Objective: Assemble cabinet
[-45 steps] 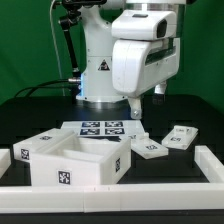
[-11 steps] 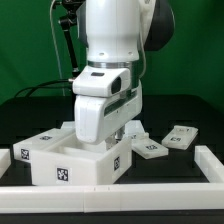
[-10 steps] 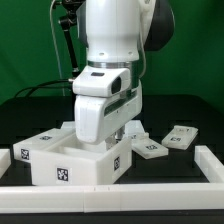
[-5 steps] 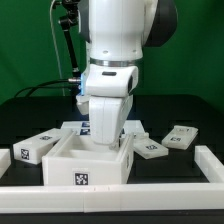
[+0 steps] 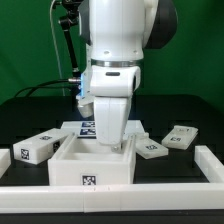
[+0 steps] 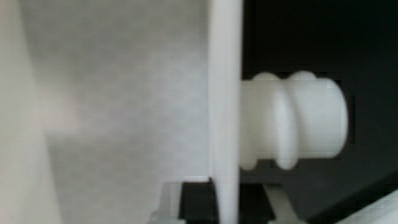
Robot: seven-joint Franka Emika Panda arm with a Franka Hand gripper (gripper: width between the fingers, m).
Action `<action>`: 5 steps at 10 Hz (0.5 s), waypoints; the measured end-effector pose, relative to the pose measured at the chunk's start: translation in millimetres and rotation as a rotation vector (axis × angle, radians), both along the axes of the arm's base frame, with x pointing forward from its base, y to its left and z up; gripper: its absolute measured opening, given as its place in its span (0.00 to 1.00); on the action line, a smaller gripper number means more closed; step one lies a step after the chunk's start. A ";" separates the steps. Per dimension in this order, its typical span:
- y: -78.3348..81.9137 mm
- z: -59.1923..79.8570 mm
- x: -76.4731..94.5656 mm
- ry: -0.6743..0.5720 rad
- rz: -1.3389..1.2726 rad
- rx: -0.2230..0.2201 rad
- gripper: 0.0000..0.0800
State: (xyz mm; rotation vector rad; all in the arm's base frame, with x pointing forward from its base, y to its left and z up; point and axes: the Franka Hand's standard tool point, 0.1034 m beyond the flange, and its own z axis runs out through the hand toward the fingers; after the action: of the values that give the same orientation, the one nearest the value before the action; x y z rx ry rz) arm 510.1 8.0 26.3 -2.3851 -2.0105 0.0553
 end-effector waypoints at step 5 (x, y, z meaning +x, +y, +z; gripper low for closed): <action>46.0 -2.4 7.9 -0.020 0.090 0.010 0.04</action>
Offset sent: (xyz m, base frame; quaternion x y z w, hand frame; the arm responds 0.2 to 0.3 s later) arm 0.0152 0.0595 -0.0172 -0.0271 -0.0305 -0.0790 0.9960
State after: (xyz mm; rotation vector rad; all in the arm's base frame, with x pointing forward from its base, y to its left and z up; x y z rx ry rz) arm 518.0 54.0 24.0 -2.2973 -2.1210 0.0234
